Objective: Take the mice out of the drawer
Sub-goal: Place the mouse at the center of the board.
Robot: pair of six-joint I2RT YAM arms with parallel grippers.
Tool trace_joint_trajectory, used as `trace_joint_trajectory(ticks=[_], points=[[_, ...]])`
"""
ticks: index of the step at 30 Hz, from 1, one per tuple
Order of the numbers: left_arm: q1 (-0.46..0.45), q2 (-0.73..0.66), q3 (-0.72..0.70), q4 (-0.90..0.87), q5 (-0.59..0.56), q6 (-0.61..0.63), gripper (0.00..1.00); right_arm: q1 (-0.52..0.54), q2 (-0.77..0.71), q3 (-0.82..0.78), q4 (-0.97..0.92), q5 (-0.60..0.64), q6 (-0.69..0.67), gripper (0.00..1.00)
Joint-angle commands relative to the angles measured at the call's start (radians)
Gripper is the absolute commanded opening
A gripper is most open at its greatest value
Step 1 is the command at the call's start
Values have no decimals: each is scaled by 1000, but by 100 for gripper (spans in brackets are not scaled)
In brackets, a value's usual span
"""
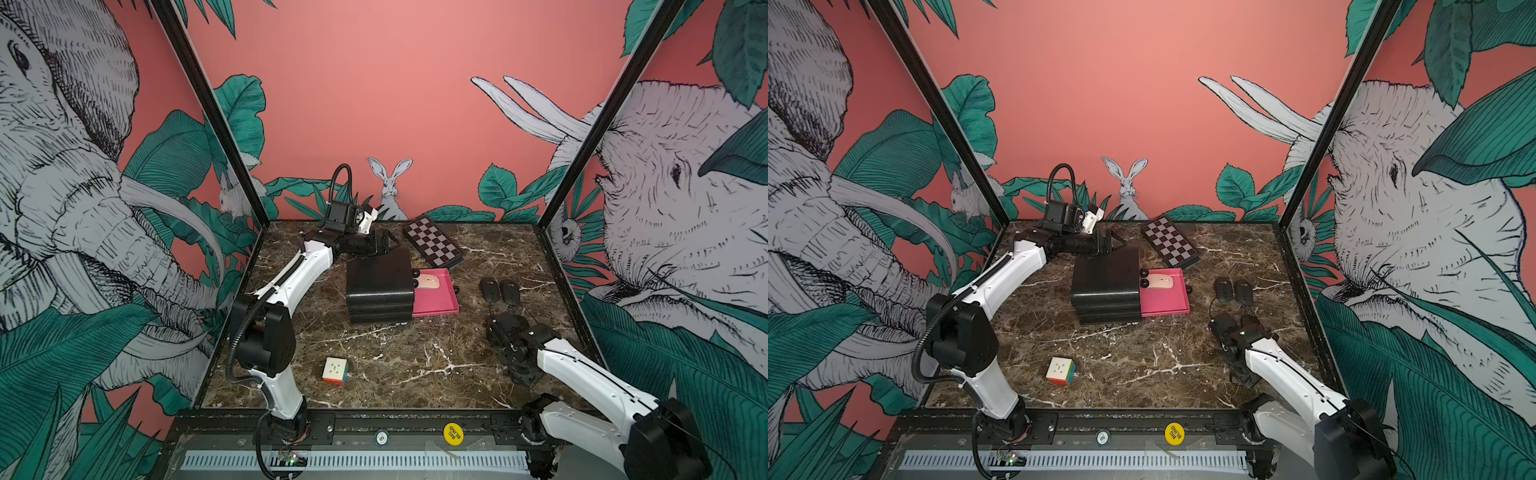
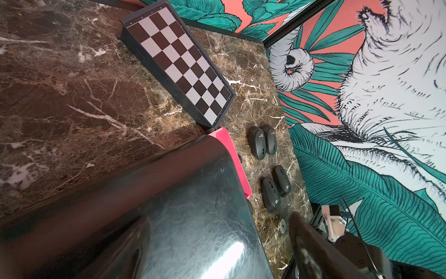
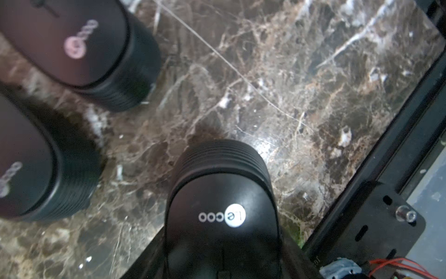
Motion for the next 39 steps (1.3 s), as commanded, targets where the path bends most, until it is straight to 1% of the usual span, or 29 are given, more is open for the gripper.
trace_joint_trajectory(ticks=[1, 8, 11, 14, 17, 24, 30, 36, 39], points=[[8, 15, -35, -76, -35, -19, 91, -31, 7, -19, 43, 4, 72, 49], [8, -11, -67, -57, -49, -35, 91, -101, 73, -45, 132, -1, 141, 48], [8, -22, -77, -54, -59, -41, 91, -112, 92, -4, 91, 47, 154, 47], [9, -29, -85, -49, -64, -45, 91, -132, 102, 38, 12, 87, 161, 50], [8, -34, -91, -49, -74, -48, 91, -159, 80, 17, 15, 82, 164, 50], [8, -33, -94, -37, -76, -57, 91, -214, -7, -87, 102, 43, 215, 50], [8, -29, -88, -38, -73, -59, 91, -308, -9, -93, 140, 22, 116, 50], [9, -33, -94, -38, -80, -63, 91, -398, 61, -44, 189, -5, 4, 50], [9, -40, -89, -45, -96, -55, 91, -428, 106, 7, 178, 3, -32, 50]])
